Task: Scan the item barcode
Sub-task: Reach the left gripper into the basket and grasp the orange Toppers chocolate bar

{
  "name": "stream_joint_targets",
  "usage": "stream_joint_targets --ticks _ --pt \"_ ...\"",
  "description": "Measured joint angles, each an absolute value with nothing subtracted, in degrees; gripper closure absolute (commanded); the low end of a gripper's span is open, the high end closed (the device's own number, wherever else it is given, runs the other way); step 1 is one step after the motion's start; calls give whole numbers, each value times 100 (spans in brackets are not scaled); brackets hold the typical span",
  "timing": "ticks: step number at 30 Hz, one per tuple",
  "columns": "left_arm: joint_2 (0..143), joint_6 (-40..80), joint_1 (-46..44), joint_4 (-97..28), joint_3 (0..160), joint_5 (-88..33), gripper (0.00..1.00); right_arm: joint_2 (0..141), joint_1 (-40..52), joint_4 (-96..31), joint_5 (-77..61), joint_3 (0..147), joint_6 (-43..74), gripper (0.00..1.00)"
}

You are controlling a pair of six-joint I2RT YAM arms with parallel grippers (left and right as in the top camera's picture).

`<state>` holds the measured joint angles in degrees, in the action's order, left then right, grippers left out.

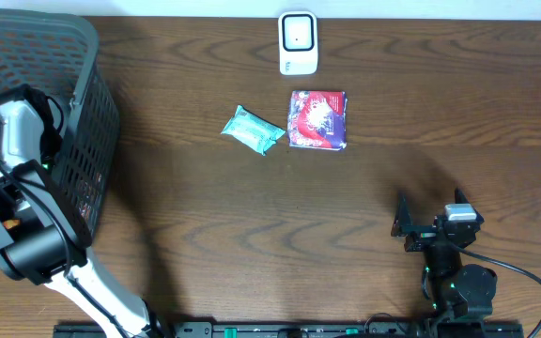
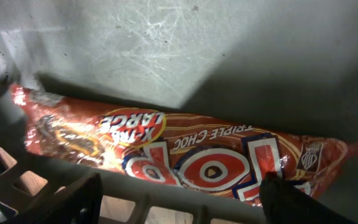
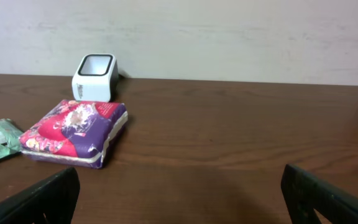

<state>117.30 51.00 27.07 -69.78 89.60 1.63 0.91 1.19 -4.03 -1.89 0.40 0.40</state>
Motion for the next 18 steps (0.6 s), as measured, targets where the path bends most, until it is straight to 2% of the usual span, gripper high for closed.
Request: stream_joint_targets --ticks 4,8,14,18 --pt "11791 5166 2652 -6947 8971 189 19 91 119 -403 -189 40 40 1" --pt "11850 5210 2633 -6943 9004 196 32 91 119 -403 -189 40 40 1" --pt "11880 5247 2591 -6836 9015 187 32 91 119 -403 -189 40 40 1" --pt "11878 4888 2580 -6202 9037 185 32 91 119 -403 -189 40 40 1"
